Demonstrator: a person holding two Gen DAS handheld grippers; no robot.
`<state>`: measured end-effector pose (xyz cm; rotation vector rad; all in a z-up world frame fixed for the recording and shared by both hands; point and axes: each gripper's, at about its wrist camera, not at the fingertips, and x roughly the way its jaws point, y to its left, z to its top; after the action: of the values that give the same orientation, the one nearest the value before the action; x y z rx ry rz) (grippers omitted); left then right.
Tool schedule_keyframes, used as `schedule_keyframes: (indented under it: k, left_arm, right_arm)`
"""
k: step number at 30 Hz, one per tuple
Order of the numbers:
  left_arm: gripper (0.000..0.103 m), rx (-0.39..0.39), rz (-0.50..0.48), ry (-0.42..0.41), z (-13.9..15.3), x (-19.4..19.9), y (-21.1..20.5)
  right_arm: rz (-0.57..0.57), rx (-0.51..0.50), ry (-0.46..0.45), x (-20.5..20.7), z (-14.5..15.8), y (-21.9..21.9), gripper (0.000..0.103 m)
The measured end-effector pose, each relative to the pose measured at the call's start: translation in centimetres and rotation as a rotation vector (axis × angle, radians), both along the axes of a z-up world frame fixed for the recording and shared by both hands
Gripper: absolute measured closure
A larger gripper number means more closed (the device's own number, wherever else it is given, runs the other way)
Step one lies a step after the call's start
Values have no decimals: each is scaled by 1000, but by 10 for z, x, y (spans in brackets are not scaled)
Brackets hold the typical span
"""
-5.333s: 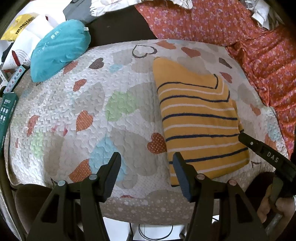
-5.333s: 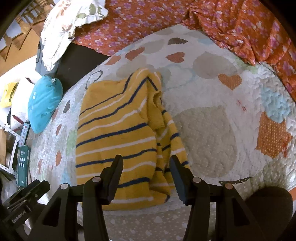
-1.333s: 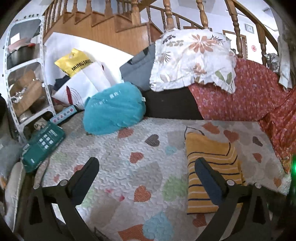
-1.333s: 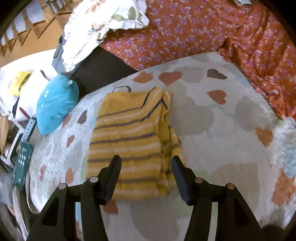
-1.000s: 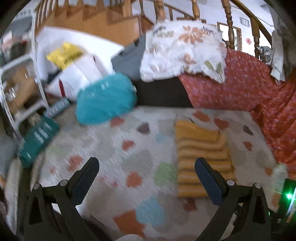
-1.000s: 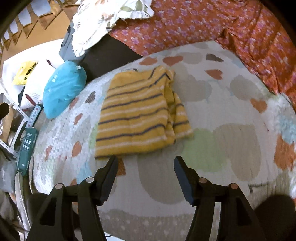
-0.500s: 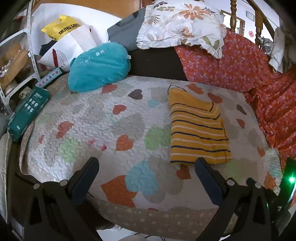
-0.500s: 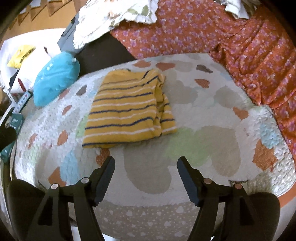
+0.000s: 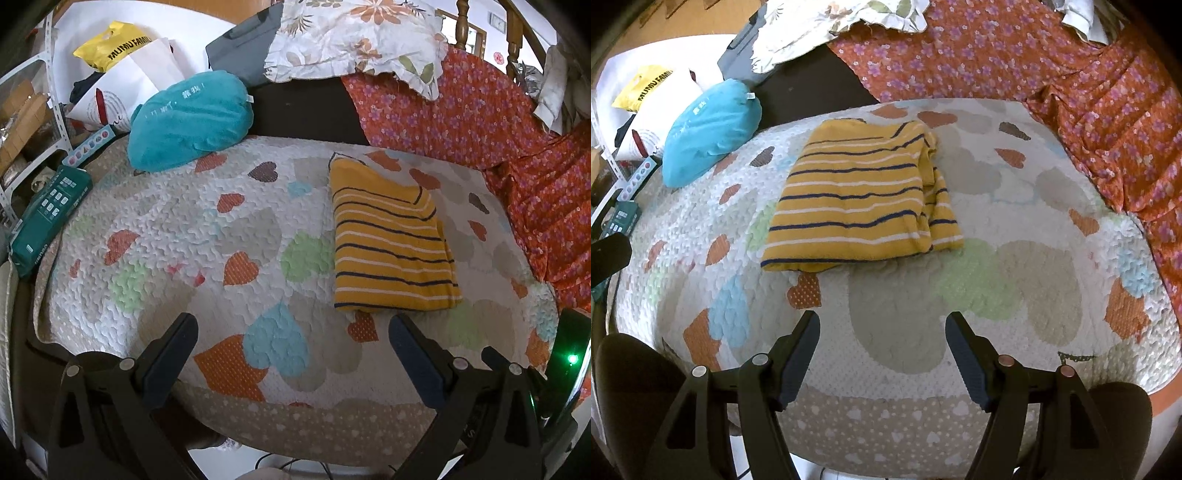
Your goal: Fold small clothes
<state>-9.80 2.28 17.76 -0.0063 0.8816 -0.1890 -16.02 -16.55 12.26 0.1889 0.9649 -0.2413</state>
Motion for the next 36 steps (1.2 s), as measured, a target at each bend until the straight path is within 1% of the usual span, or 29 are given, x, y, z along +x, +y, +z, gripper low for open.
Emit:
schedule_keyframes:
  k: [7, 12, 21, 29, 36]
  left_arm:
    - [0, 8, -7, 17, -4, 0, -2]
    - [0, -16, -6, 60, -9, 4, -1]
    - [0, -19, -15, 98, -16, 5, -3]
    - [0, -9, -27, 108, -20, 5, -6]
    - [0, -3, -34, 134, -29, 6, -5]
  right_arm:
    - [-7, 10, 11, 0, -3, -1, 28]
    - [-6, 10, 14, 1, -3, -1, 28]
    - [-9, 12, 20, 0, -5, -2, 27]
    - [-9, 16, 24, 1, -7, -2, 27]
    - [-1, 8, 35, 2, -11, -5, 27]
